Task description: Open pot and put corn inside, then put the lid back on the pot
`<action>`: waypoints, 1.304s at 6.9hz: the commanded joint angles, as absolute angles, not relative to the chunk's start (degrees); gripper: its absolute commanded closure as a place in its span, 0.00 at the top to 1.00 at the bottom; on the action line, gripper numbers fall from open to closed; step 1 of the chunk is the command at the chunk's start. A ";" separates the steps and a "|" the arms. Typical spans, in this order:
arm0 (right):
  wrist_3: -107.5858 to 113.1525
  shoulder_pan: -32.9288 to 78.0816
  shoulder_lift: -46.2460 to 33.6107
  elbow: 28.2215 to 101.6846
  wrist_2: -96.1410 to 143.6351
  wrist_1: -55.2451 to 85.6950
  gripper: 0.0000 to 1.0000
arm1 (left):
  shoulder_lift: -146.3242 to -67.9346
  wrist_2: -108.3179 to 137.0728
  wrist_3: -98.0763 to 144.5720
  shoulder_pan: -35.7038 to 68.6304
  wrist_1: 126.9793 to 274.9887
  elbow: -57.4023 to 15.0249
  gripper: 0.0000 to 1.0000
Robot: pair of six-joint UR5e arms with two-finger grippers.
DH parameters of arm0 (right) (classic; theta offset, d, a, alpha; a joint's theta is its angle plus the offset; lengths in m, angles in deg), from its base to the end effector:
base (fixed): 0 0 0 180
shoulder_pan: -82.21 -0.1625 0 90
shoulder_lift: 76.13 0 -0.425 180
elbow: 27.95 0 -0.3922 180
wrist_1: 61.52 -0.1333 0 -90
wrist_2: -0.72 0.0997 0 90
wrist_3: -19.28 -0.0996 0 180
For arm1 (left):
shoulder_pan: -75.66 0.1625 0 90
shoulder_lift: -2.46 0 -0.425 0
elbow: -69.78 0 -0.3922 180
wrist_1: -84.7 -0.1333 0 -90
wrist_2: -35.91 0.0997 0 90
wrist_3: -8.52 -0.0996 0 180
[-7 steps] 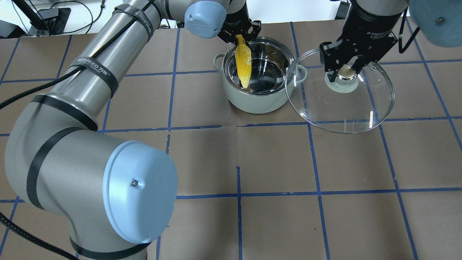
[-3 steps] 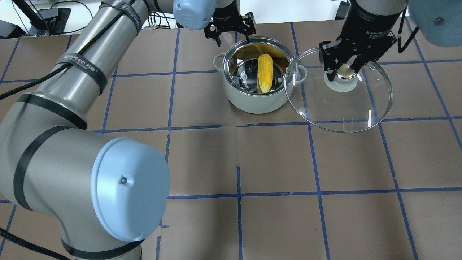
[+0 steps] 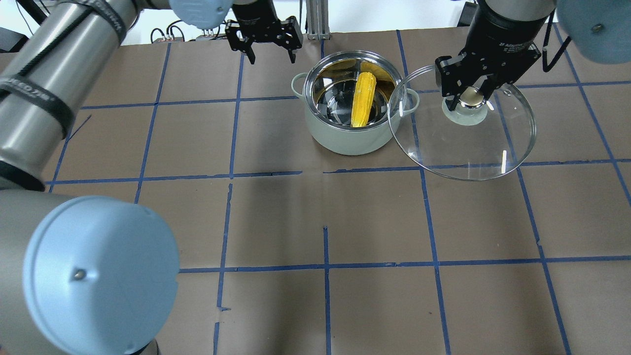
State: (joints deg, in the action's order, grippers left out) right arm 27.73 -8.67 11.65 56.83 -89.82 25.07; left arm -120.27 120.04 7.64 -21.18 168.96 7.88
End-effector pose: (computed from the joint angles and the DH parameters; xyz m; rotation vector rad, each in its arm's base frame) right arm 0.1401 -0.5050 0.5074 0.2548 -3.1223 -0.0122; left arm -0.2285 -0.7001 0.3912 -0.2060 -3.0312 0.0213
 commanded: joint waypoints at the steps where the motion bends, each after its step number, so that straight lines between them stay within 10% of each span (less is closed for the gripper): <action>1: 27.72 -8.67 11.42 56.69 -89.80 25.14 0.09 | -105.19 124.03 0.81 -14.19 168.56 -10.20 1.00; 5: 19.86 -16.37 2.76 53.89 -90.15 34.59 0.09 | -95.63 126.35 1.23 -13.82 178.01 -9.52 1.00; 9: 13.49 -22.29 -21.24 29.84 -90.77 34.72 0.09 | -95.44 129.71 1.75 -14.17 179.98 -9.14 1.00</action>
State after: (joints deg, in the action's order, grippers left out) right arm 14.27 -21.44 -14.93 37.19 -90.53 35.04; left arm -95.32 129.98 1.56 -14.03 179.69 -9.12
